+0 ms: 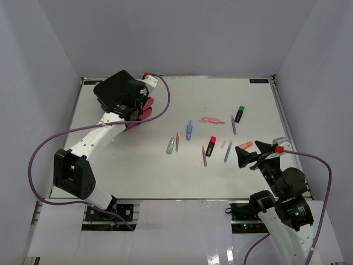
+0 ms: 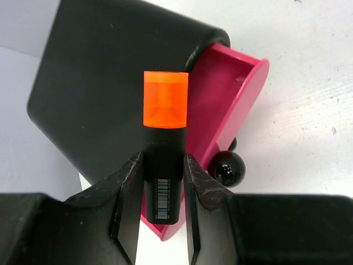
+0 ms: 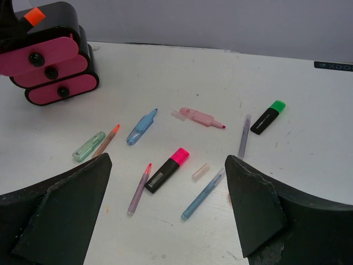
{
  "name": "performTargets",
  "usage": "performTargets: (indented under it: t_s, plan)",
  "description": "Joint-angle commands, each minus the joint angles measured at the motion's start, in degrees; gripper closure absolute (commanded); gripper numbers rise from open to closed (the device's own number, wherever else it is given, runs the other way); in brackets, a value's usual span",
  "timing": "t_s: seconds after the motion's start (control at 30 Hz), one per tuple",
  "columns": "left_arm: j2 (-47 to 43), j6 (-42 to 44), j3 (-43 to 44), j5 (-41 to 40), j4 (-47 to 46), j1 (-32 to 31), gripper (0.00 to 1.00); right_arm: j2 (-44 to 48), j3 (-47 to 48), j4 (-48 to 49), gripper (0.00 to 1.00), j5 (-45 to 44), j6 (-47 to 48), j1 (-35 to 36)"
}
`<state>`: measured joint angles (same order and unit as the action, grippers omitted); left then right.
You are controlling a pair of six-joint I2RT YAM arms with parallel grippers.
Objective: Sort the stationery into containers
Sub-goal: Place the pen in the drawer.
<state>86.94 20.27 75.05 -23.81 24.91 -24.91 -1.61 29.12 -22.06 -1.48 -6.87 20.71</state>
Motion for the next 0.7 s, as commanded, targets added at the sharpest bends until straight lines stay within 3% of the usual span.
performTargets:
  t_s: [0.0,0.33,0.67]
  plan:
    - [-3.2,3.5,0.1,0.5,-4.8,0.4,0.71,0.0,0.0,2.9,0.10,0.3,0.8,0.4]
    - [-2.4,6.4,-3.1,0.5,-7.9,0.8,0.61,-0.2,0.0,2.9,0.10,0.6,0.8,0.3]
    - [-2.4,6.0,-4.8,0.2,-8.2,1.3,0.36,-0.2,0.0,3.0,0.10,0.9,1.1,0.3]
